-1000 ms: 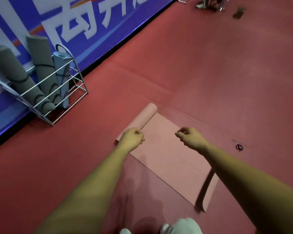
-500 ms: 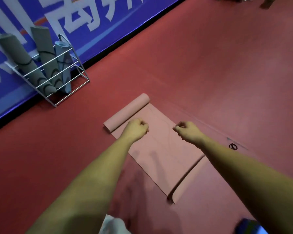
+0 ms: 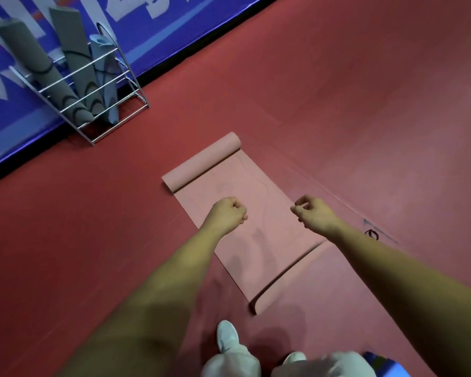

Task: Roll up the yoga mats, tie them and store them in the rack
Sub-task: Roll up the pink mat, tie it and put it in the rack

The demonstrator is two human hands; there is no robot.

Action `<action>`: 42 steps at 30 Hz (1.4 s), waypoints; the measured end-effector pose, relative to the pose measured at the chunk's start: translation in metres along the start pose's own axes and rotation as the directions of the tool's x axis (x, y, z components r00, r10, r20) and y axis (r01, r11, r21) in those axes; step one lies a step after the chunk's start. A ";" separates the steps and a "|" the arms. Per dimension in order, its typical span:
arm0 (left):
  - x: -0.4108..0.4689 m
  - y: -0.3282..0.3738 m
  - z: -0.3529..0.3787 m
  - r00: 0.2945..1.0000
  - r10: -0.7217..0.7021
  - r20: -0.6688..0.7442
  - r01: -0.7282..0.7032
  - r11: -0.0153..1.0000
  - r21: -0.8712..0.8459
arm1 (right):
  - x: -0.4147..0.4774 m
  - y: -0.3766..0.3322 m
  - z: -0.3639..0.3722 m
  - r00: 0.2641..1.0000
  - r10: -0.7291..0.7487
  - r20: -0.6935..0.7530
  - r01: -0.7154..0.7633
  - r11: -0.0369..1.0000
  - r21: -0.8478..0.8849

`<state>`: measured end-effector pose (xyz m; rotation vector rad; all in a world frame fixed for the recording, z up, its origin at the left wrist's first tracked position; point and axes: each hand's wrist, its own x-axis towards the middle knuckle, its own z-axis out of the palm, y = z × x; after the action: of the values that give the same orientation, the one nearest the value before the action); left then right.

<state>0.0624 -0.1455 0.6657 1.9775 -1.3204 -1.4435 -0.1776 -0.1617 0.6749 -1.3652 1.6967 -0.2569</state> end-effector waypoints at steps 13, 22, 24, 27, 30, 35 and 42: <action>0.061 0.006 0.133 0.954 -0.229 -0.193 0.224 0.973 -0.047 | 0.128 0.092 -0.060 0.943 -0.118 0.311 0.187 0.961 -0.202; 0.054 -0.059 0.194 0.909 -0.301 -0.288 0.297 0.953 -0.059 | 0.166 0.157 -0.045 0.920 -0.097 0.380 0.193 0.955 -0.224; 0.053 -0.091 0.207 0.906 -0.299 -0.300 0.297 0.953 -0.054 | 0.167 0.175 -0.030 0.920 -0.090 0.383 0.192 0.952 -0.240; 0.053 -0.135 0.229 0.903 -0.330 -0.275 0.326 0.943 -0.062 | 0.162 0.204 -0.006 0.921 -0.059 0.386 0.182 0.938 -0.293; 0.062 -0.171 0.253 0.913 -0.324 -0.247 0.322 0.945 -0.051 | 0.164 0.231 0.026 0.917 -0.060 0.393 0.195 0.929 -0.313; 0.111 -0.254 0.312 0.917 -0.325 -0.230 0.331 0.944 -0.015 | 0.204 0.299 0.108 0.879 -0.091 0.468 0.306 0.861 -0.407; 0.207 -0.387 0.398 0.924 -0.328 -0.197 0.346 0.936 0.067 | 0.295 0.421 0.205 0.809 -0.111 0.577 0.475 0.703 -0.530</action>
<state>-0.0979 -0.0348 0.1059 2.4348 -1.0265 -1.3135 -0.2969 -0.1867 0.1355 -2.0244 1.1128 0.5541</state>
